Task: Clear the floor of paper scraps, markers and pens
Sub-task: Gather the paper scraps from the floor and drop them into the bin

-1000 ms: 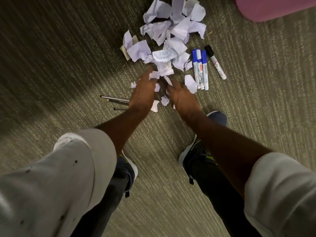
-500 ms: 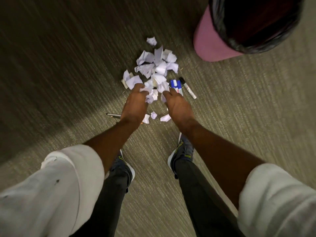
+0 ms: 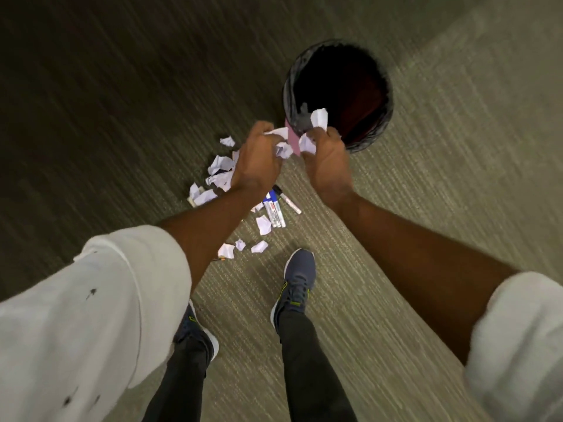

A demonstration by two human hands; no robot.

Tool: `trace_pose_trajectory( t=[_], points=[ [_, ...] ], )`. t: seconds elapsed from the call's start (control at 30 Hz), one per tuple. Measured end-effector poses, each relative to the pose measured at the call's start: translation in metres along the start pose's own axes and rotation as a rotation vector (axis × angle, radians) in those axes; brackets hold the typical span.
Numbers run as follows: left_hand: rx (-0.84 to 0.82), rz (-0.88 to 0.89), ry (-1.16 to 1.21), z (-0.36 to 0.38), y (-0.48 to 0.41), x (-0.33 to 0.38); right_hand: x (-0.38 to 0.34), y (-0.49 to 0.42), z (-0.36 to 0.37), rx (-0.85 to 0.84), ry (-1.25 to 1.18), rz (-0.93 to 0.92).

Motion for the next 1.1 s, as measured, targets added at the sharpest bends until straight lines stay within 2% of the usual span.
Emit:
trace_pose_trajectory(
  t=[0.1,0.2,0.37,0.57,0.9,1.1],
  points=[
    [0.025,0.006,0.066,0.012,-0.026,0.028,0.019,-0.017,-0.020,0.041,-0.070,0.096],
    [0.010,0.043,0.027,0.023,-0.054,0.050,0.039,-0.039,-0.032,0.044,-0.076,0.154],
    [0.062,0.143,-0.064,0.035,-0.088,0.075,0.065,-0.067,-0.045,0.020,-0.069,0.149],
    [-0.054,0.132,-0.044,0.041,-0.118,0.096,0.083,-0.090,-0.064,0.027,0.020,0.063],
    [-0.064,0.044,-0.018,0.042,-0.120,0.083,0.097,-0.083,-0.059,0.033,0.008,0.103],
    [-0.083,0.018,-0.018,0.025,-0.086,0.041,0.067,-0.049,-0.026,-0.043,0.013,0.021]
  ],
)
Point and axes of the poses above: each hand's wrist, its own y-axis away from the middle knuckle, its own z-axis out of the palm, x = y × z, the point moved 3 cm from there along -y, towards the middle knuckle, and after that the axes turned 13 degrees about y, right-handed, at the moved point
